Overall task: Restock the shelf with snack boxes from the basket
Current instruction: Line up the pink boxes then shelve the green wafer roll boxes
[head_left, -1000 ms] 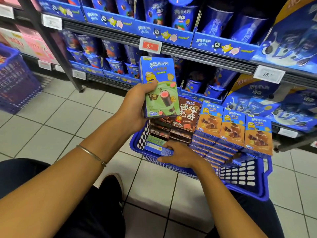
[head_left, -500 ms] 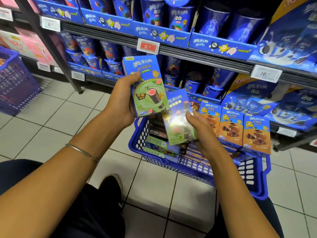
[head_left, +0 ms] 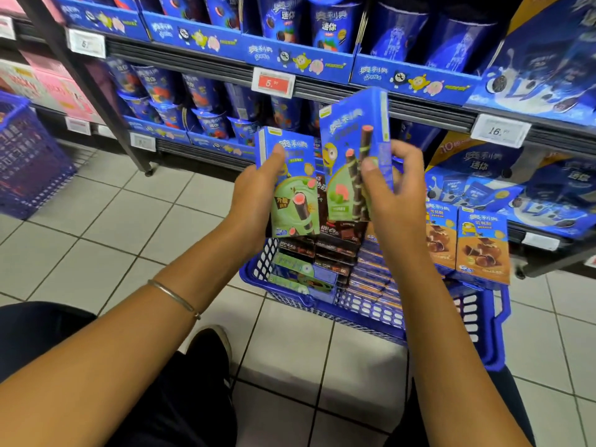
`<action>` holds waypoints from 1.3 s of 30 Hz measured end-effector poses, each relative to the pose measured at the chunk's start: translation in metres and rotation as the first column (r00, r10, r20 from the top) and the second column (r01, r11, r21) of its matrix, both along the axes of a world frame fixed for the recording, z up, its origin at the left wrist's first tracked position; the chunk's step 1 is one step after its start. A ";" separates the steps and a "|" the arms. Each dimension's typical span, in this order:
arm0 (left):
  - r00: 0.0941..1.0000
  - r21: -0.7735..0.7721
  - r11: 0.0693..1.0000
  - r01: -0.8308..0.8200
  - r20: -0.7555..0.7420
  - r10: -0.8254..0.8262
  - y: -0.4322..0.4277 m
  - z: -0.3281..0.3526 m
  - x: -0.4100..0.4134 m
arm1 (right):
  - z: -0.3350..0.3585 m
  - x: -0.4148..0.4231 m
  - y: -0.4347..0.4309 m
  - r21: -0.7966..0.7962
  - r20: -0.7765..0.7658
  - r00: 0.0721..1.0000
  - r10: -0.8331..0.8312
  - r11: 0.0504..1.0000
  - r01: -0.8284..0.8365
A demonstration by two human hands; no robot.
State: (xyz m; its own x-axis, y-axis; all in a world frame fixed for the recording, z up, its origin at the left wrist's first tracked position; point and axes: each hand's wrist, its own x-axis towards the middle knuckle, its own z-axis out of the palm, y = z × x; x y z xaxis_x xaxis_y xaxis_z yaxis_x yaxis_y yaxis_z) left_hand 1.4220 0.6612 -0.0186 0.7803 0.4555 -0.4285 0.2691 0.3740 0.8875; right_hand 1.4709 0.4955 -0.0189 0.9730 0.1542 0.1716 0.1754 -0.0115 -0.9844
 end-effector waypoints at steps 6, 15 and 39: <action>0.991 0.030 0.998 -0.058 0.122 0.054 -0.018 -0.012 0.004 | -0.007 -0.031 0.041 -0.466 0.346 0.938 -0.023 0.863 0.193; 0.970 -0.106 0.994 -0.007 0.241 0.033 -0.007 -0.014 0.002 | -0.030 -0.031 0.047 -0.363 0.335 0.942 0.030 0.926 0.099; 0.956 -0.332 0.925 -0.186 0.156 0.248 0.008 0.002 -0.019 | -0.189 -0.006 0.017 -0.892 -0.409 0.898 0.163 0.135 -0.431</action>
State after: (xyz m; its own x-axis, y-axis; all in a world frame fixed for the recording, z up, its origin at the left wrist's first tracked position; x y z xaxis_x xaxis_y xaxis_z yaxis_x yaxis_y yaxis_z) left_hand 1.4029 0.6690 -0.0170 0.7585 0.4913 -0.4280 -0.0134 0.6684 0.7436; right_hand 1.4653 0.5127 -0.2075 0.7918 0.3468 -0.5029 0.2511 -0.9352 -0.2495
